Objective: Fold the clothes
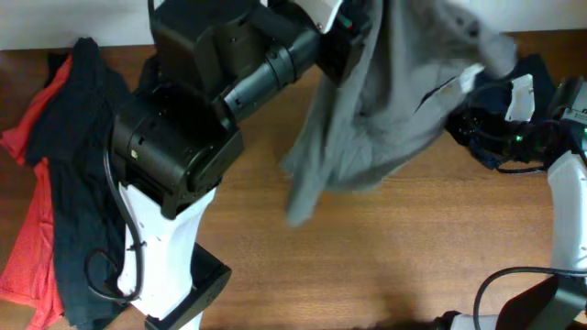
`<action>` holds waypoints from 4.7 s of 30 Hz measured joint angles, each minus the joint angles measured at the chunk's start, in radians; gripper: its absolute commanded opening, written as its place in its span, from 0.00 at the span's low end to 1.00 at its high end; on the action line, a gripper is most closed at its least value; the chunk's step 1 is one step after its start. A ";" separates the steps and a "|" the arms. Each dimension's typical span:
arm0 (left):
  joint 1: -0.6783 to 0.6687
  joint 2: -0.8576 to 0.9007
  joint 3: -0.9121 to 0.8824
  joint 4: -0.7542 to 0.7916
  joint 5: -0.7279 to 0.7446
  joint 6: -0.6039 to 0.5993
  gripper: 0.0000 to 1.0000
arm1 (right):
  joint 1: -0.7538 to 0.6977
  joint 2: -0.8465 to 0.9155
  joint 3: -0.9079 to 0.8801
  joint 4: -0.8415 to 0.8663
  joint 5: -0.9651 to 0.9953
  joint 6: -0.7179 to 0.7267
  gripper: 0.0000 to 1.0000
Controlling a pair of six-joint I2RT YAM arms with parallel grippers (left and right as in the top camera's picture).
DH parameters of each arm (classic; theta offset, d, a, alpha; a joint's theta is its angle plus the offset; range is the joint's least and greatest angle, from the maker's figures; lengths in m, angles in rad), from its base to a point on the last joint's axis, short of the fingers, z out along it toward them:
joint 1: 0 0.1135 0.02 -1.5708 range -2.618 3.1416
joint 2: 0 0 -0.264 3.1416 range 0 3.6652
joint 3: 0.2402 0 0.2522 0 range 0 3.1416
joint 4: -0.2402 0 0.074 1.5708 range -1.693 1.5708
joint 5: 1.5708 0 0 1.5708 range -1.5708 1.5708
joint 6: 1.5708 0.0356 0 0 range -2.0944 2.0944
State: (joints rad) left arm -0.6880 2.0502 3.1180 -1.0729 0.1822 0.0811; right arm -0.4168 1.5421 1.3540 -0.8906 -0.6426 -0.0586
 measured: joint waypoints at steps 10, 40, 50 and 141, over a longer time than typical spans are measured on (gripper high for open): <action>0.041 0.002 -0.356 -0.148 -0.119 -0.011 0.01 | 0.000 0.000 0.000 -0.008 -0.001 -0.002 0.99; 0.389 0.156 -0.782 -0.251 -0.103 0.053 0.98 | 0.000 0.000 0.002 -0.018 0.024 -0.003 0.99; 0.314 0.143 -0.777 -0.425 -0.023 0.190 0.96 | 0.000 0.000 0.002 -0.015 0.025 -0.003 0.99; 0.472 0.284 -0.653 0.195 -0.063 0.005 0.95 | 0.654 0.491 0.007 0.187 0.508 0.167 0.04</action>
State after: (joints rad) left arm -0.2161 2.3341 2.4649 -0.8783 0.1188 0.0864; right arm 0.2375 2.0331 1.3613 -0.7040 -0.1349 0.1085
